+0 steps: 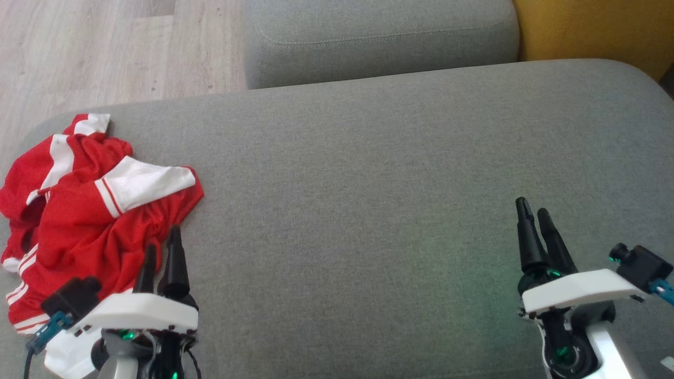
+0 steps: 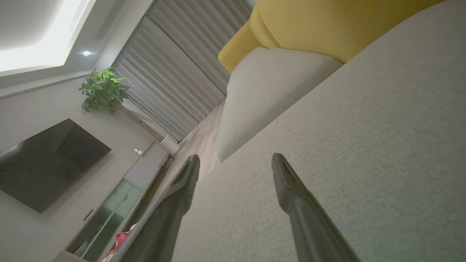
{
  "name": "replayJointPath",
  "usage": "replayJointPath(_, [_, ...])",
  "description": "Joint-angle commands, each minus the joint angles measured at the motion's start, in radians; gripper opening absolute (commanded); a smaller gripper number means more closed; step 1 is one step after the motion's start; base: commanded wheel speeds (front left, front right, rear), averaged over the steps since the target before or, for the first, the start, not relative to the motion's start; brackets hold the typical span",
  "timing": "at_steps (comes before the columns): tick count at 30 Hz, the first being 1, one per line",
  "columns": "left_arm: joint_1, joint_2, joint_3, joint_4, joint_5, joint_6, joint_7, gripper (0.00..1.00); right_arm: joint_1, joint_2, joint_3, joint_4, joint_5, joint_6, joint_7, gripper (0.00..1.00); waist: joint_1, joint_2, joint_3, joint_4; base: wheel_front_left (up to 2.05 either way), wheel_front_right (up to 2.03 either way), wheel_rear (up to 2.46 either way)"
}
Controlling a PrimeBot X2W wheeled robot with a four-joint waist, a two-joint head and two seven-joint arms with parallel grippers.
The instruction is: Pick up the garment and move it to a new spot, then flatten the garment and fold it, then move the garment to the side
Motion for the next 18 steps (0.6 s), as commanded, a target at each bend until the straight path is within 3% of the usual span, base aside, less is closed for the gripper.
replayJointPath(1, [-0.036, 0.015, 0.018, -0.046, 0.036, 0.008, -0.013, 1.0, -0.049, -0.003, 0.022, -0.03, -0.034, 0.005, -0.013, 1.0, 0.0, -0.0001, -0.001, -0.001, 0.0, 0.0, 0.0])
replayJointPath(18, [-0.029, 0.017, -0.005, -0.063, 0.252, 0.038, -0.063, 1.0, -0.06, 0.002, 0.058, 0.015, -0.235, 0.006, -0.064, 1.0, 0.0, -0.0001, -0.007, -0.009, 0.0, 0.0, 0.0])
